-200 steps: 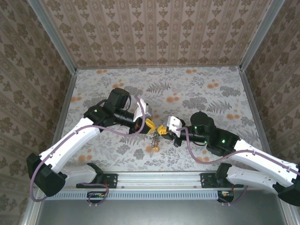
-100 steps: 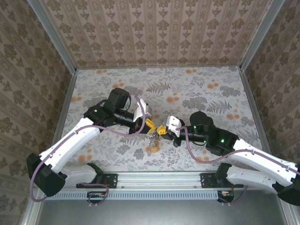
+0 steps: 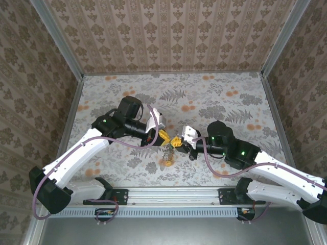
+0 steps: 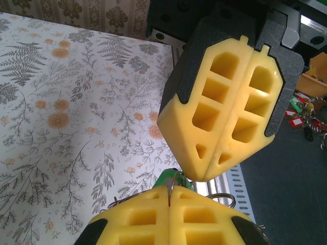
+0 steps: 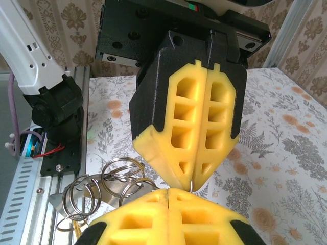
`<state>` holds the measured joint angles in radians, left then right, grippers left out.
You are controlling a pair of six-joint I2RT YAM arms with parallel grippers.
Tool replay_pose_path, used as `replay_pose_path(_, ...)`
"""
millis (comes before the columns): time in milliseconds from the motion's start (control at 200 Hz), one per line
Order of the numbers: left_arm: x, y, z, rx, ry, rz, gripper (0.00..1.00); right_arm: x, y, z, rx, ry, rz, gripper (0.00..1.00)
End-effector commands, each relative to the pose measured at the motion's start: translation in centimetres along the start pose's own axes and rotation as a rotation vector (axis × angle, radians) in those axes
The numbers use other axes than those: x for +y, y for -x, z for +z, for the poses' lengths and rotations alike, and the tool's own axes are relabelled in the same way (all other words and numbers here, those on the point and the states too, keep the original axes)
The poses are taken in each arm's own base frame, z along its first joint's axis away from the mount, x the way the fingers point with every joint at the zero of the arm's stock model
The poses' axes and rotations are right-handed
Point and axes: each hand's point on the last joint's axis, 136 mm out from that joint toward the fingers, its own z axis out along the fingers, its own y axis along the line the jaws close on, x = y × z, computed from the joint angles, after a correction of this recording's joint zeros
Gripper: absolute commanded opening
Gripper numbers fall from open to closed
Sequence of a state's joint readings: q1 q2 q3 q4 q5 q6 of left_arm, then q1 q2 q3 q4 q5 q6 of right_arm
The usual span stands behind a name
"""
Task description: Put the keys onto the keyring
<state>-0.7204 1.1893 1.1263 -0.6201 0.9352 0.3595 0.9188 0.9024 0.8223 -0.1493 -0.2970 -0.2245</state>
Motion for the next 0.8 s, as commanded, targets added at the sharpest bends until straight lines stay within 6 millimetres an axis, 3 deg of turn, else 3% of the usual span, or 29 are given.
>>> replay_pose_path(0,-0.1,1.0,-0.3,-0.03,0.006,0.052,0.0,0.8,2.9,-0.5,-0.101,0.053,-0.005,0.02)
replay_pose_path(125,-0.2,1.2,-0.3,-0.039,0.003,0.05,0.0,0.9,2.6,-0.5,-0.09,0.06,-0.006,0.02)
replay_pose_path(395,-0.5,4.1,-2.5,-0.175,-0.004,0.062,0.0,0.9,1.2,-0.5,-0.038,0.047,0.009,0.03)
replay_pose_path(540,-0.7,4.2,-2.6,-0.182,-0.007,0.062,0.0,0.8,0.8,-0.4,-0.03,0.043,0.012,0.03)
replay_pose_path(795,-0.7,4.4,-2.8,-0.192,0.004,0.069,0.0,0.9,0.8,-0.4,-0.036,0.042,0.012,0.17)
